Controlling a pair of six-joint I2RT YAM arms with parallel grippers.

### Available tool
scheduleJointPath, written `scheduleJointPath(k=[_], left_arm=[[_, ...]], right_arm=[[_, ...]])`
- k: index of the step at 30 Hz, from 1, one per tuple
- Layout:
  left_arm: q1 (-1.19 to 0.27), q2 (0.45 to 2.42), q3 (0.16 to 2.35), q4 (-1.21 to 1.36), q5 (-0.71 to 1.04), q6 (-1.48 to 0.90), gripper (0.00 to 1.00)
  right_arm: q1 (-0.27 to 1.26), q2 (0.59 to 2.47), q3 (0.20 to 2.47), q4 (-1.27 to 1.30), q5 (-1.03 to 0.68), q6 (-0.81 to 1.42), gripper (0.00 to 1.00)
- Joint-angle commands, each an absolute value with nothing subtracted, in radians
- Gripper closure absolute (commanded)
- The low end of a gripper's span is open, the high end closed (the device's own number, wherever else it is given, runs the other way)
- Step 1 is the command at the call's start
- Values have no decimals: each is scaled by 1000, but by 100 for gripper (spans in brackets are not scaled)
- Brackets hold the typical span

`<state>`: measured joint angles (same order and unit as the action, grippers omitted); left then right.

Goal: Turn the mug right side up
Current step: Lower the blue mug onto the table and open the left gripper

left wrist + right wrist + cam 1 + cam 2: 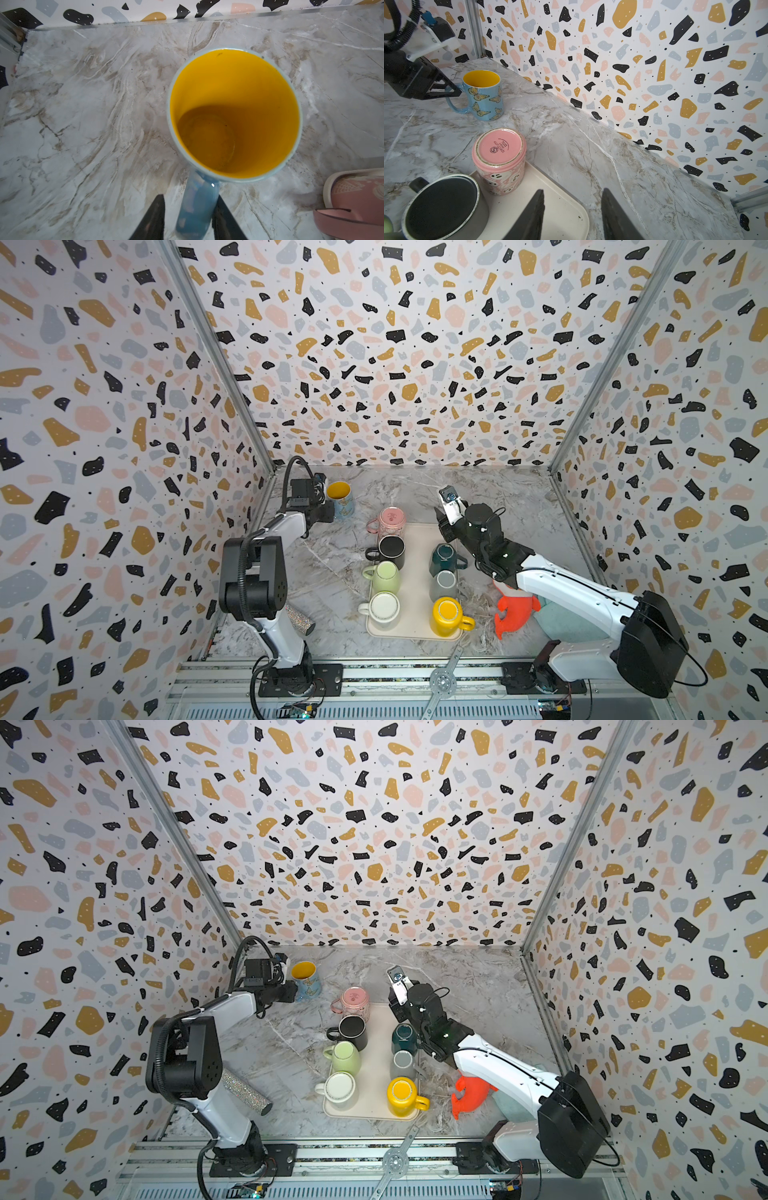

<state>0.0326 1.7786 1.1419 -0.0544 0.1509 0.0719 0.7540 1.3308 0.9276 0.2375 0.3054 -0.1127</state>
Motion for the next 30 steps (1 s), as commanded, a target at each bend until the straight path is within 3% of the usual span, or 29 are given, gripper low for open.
scheduleJointPath(k=[1, 4, 12, 25, 30], left_arm=[[40, 1736, 1144, -32, 164, 21, 60], [40, 1671, 1132, -69, 216, -34, 50], [2, 1368, 1013, -21, 375, -262, 49], [-6, 1213, 775, 214, 436, -1249, 52], [-53, 1170, 709, 318, 386, -1518, 53]], right_arm=[[758, 1325, 947, 223, 303, -101, 54], [759, 1325, 948, 222, 302, -100, 54], [759, 1344, 954, 223, 271, -76, 54], [781, 1326, 955, 193, 266, -2, 54], [784, 1306, 945, 185, 282, 0, 54]])
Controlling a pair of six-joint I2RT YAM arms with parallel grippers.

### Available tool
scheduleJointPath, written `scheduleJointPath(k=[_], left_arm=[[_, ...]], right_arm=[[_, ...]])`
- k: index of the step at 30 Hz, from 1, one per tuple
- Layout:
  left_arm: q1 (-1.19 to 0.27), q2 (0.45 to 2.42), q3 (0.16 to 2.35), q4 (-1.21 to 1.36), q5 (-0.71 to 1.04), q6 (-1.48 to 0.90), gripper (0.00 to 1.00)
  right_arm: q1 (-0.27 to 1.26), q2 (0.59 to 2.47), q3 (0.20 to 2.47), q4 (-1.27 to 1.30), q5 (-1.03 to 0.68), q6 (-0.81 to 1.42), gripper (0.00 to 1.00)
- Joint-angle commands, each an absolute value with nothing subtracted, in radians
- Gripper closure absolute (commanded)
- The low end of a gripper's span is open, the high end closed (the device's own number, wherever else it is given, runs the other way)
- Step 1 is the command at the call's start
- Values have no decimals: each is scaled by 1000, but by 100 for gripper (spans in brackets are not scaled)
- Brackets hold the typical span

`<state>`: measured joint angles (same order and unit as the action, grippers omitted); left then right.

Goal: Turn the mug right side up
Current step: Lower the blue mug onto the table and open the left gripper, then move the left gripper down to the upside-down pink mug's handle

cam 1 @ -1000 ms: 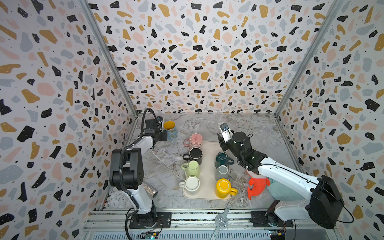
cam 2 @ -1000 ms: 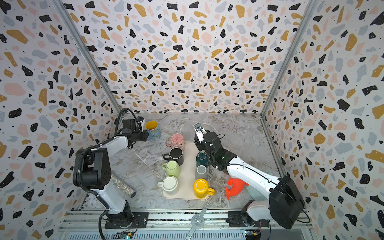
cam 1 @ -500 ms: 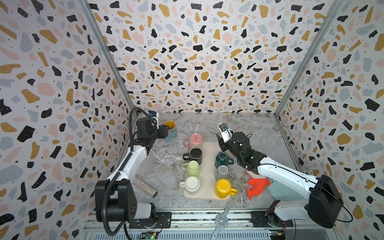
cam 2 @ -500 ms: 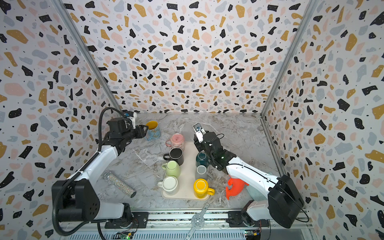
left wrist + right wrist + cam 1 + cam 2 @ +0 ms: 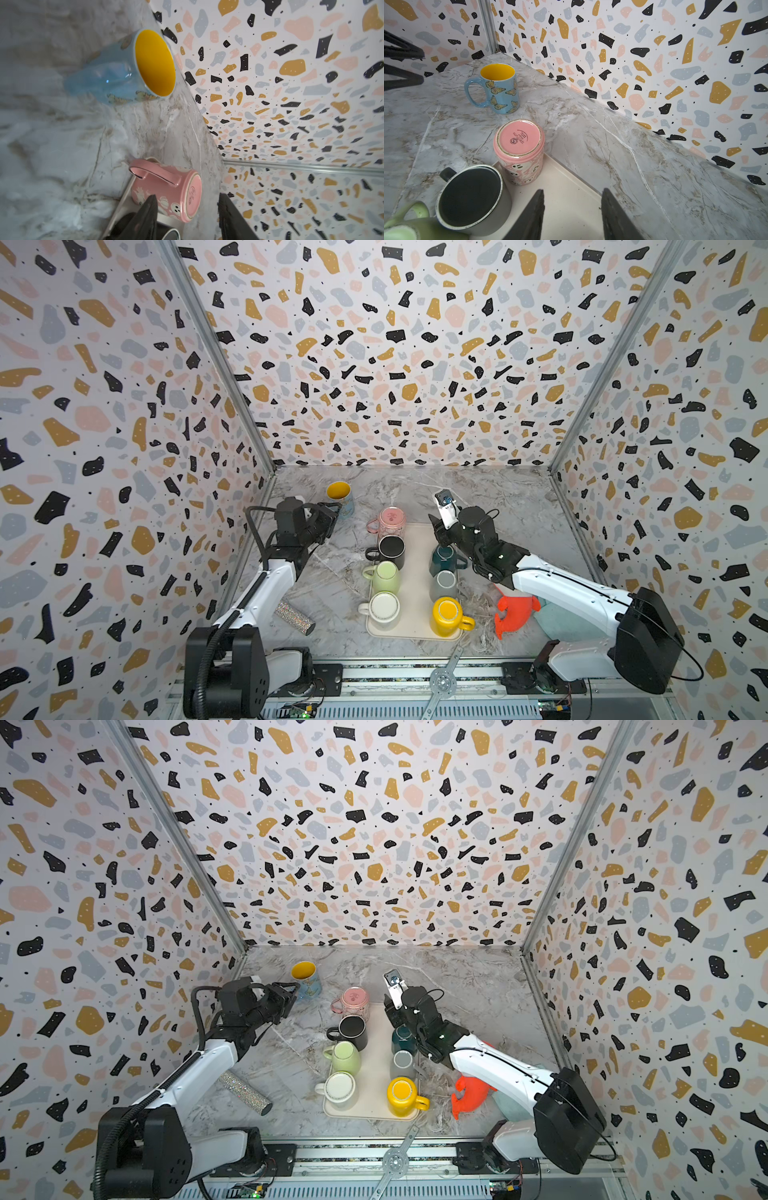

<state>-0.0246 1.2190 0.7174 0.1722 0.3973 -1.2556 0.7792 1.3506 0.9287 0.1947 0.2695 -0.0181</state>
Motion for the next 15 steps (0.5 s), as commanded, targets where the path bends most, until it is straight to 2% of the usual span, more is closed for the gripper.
scheduleJointPath(k=[1, 5, 15], left_arm=[[-67, 1165, 692, 362, 380, -1573, 53], [-105, 1184, 651, 400, 360, -1716, 54], [-174, 1309, 607, 411, 283, -1829, 56]], right_arm=[[784, 1300, 942, 185, 284, 0, 54], [784, 1280, 928, 188, 293, 1, 54], [784, 1298, 934, 192, 297, 2, 54]])
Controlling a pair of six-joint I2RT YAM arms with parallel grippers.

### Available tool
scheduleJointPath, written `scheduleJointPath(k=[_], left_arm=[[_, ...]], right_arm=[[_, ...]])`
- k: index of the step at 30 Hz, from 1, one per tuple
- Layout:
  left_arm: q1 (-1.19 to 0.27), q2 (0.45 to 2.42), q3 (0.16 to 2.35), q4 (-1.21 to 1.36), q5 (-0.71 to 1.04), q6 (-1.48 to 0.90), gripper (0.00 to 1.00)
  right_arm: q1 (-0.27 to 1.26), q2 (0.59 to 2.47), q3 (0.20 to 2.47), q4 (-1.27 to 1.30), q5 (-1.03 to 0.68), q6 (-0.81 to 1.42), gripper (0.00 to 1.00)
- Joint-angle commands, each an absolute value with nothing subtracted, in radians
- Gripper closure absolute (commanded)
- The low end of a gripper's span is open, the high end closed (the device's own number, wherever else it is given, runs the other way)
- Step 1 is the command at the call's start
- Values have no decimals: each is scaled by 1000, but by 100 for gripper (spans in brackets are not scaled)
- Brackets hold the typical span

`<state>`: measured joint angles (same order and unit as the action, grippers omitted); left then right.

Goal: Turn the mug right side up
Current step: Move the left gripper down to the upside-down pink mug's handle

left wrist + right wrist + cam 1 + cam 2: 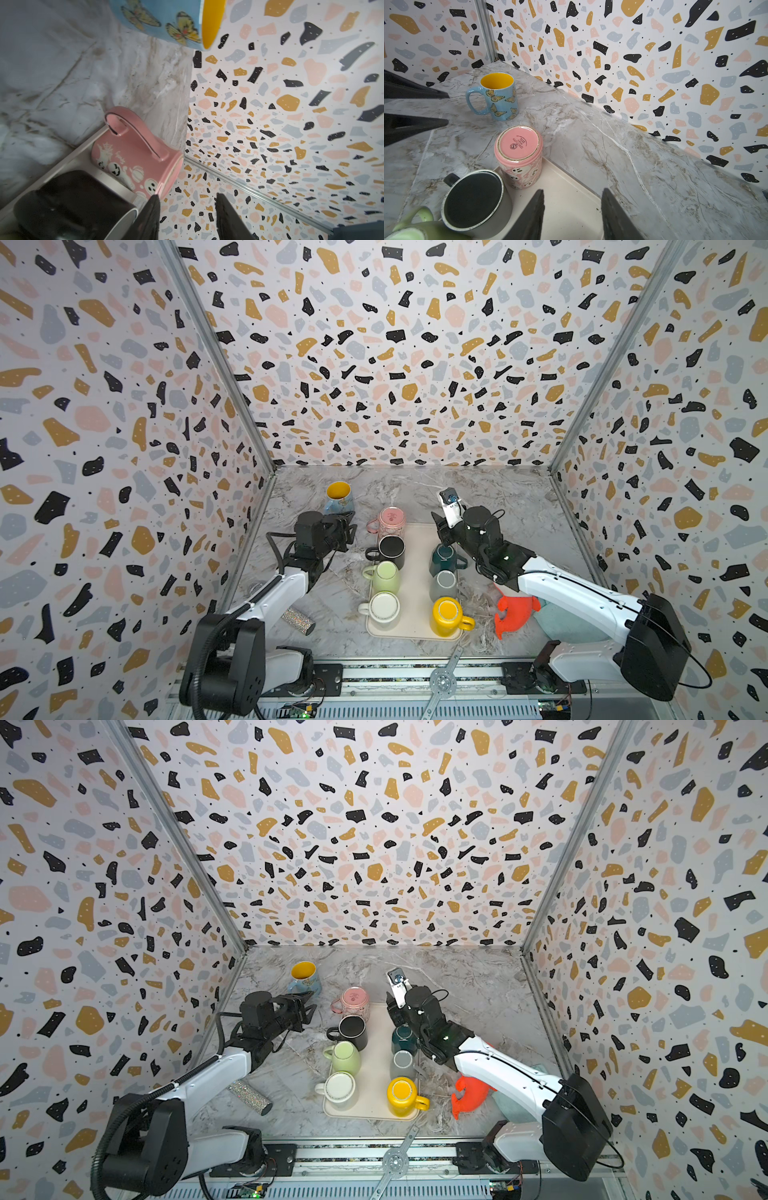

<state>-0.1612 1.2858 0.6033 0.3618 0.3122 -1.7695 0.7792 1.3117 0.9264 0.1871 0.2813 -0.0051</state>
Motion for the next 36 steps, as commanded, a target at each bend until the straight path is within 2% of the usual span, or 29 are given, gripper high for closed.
scheduleJointPath(k=[1, 8, 20, 32, 36], left_arm=[[-178, 1323, 613, 410, 279, -1830, 57], [-199, 1433, 660, 408, 246, -1833, 59], [-247, 1623, 747, 534, 300, -1882, 59], [-278, 1694, 732, 611, 239, -1951, 60], [-277, 1719, 739, 626, 212, -1958, 65]], right_arm=[[784, 1300, 935, 196, 297, 1, 54], [784, 1325, 948, 195, 299, -6, 54], [777, 1344, 968, 192, 301, -35, 53], [766, 1318, 973, 197, 287, -34, 53], [761, 1313, 973, 198, 287, -34, 53]])
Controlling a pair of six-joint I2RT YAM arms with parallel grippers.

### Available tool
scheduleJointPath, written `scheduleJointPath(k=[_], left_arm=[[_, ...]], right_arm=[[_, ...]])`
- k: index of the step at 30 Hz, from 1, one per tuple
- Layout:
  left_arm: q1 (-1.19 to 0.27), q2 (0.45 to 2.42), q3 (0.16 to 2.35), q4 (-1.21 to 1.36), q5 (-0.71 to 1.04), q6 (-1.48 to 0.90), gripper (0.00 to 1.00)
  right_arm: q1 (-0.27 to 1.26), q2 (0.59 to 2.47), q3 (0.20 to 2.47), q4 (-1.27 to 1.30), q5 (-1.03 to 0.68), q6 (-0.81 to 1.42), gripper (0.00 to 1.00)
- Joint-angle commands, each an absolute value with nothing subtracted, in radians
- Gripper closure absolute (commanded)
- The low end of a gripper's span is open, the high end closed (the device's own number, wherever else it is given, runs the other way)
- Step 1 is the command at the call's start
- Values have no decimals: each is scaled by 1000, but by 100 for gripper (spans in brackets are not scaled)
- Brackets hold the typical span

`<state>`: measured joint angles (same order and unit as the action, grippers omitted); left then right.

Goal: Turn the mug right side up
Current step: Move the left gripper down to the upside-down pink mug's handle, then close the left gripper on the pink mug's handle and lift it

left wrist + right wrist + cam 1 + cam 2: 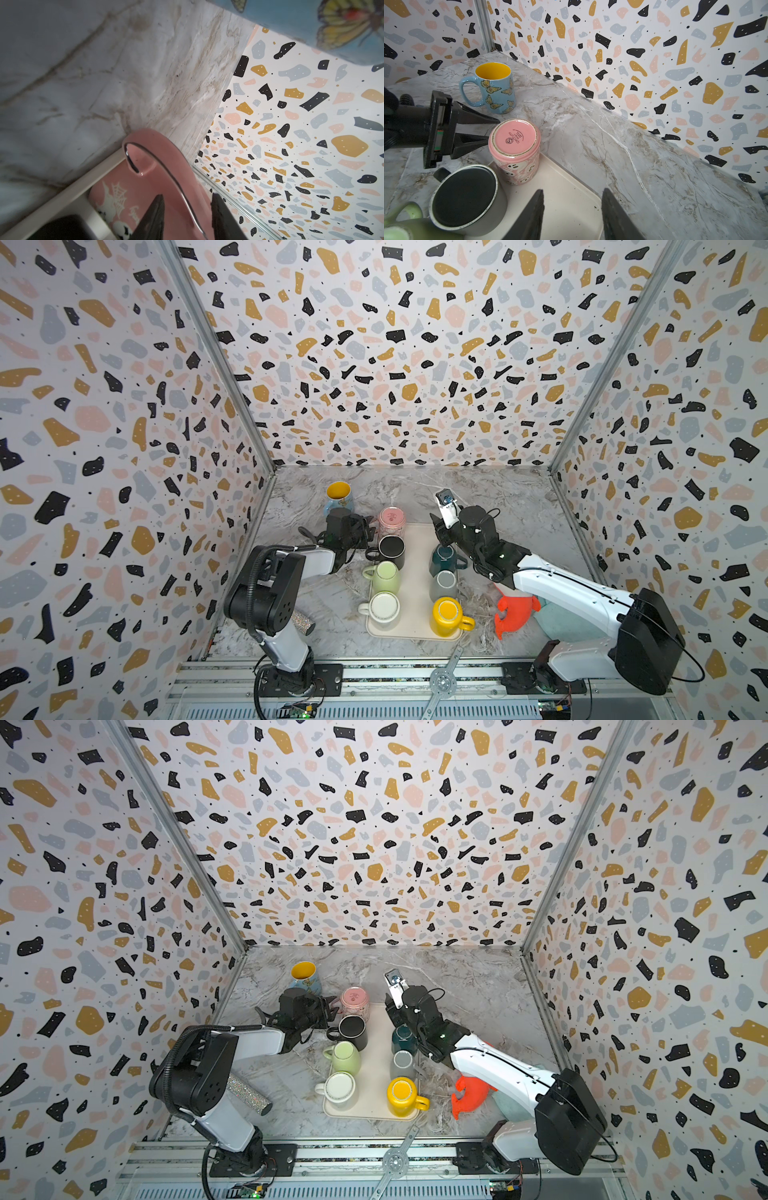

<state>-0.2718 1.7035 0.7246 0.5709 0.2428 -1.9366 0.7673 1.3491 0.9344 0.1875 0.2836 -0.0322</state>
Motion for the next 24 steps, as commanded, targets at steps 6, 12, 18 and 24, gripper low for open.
scheduleJointPath(k=[6, 12, 18, 24], left_arm=[[-278, 1767, 777, 640, 212, -1954, 66], [-282, 1810, 796, 673, 222, -1970, 65], [-285, 1845, 808, 704, 228, -1979, 68], [-295, 1881, 825, 734, 242, -1988, 79]], right_arm=[[753, 1314, 969, 195, 287, -19, 53], [749, 1316, 964, 192, 290, -17, 53], [747, 1309, 960, 190, 292, -15, 53], [744, 1311, 960, 187, 294, -14, 53]])
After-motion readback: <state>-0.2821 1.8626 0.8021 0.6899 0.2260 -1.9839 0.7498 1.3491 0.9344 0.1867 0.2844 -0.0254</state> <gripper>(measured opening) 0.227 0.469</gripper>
